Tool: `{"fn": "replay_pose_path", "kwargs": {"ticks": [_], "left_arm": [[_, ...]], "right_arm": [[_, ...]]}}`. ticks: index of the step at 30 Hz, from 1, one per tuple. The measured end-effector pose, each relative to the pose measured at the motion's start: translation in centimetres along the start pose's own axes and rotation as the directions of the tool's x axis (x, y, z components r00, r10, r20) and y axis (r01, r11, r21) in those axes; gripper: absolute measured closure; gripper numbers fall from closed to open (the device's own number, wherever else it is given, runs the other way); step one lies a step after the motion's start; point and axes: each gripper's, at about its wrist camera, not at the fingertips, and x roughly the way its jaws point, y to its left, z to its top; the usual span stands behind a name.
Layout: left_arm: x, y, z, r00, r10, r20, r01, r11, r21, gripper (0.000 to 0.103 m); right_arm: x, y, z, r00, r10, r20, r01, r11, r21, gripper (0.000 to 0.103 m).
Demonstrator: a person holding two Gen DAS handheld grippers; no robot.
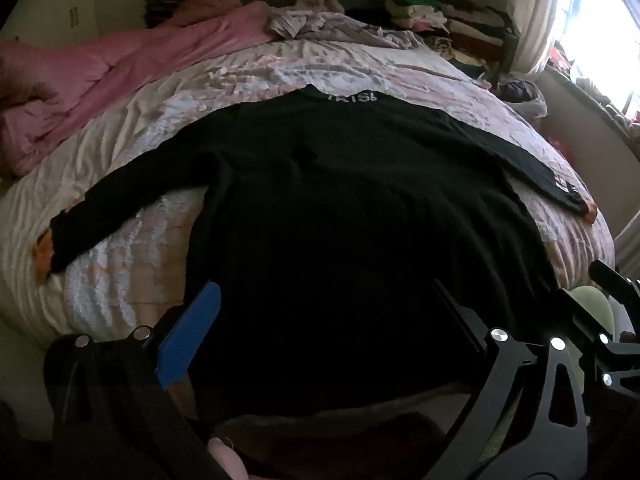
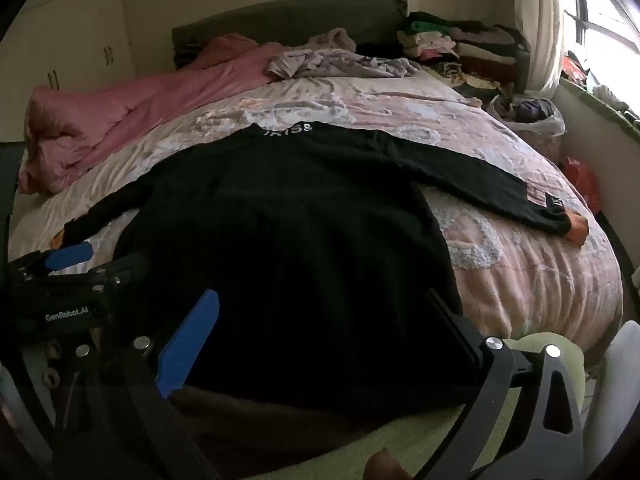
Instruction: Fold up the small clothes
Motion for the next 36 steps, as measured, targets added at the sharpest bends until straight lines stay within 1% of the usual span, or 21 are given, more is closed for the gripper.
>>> {"fn": "replay_pose_path", "kwargs": {"ticks": [2,8,9,16,18,36], "left_arm": [[0.0,0.0,0.0,1.000,0.003,0.004,-0.003,1.000,0.004,0.009],[-0.4,0.2,0.6,1.000,0.009,0.001,-0.009,1.000,0.009,0.009],[-0.6,0.2,0.1,1.000,0.006,0.013,-0.006,1.000,0.007,0.009],[-1.3,0.2,0.2,1.000,0.006,0.016,-0.007,1.000,0.010,0.009],[-0.5,0.1,0.1,1.000,0.010,0.013,-0.010,1.000,0.008,0.009],[-0.5,0.3,0.2,1.000,0.010,0.015,-0.010,1.000,0.006,0.009]], "right_arm": [[-0.1,0.0,0.0,1.000,0.002,0.015,-0.002,1.000,0.003,0.004],[-0.2,-0.1,0.0,1.000,0.003,0.019,-0.004,1.000,0.004,0.004],[-0.1,-0.1,0.1,1.000,0.003,0.019,-0.003,1.000,0.004,0.004],[-0.5,0.4,0.1,1.000,-0.005,0.031,0.005,1.000,-0.009,0.004],[-0.6,0.5,0.0,0.999,-0.007,0.033,0.008,1.000,-0.015,0.004],[-0.7,0.5,0.0,0.999,-0.007,0.032,0.008,1.000,-0.019,0.004]]}}
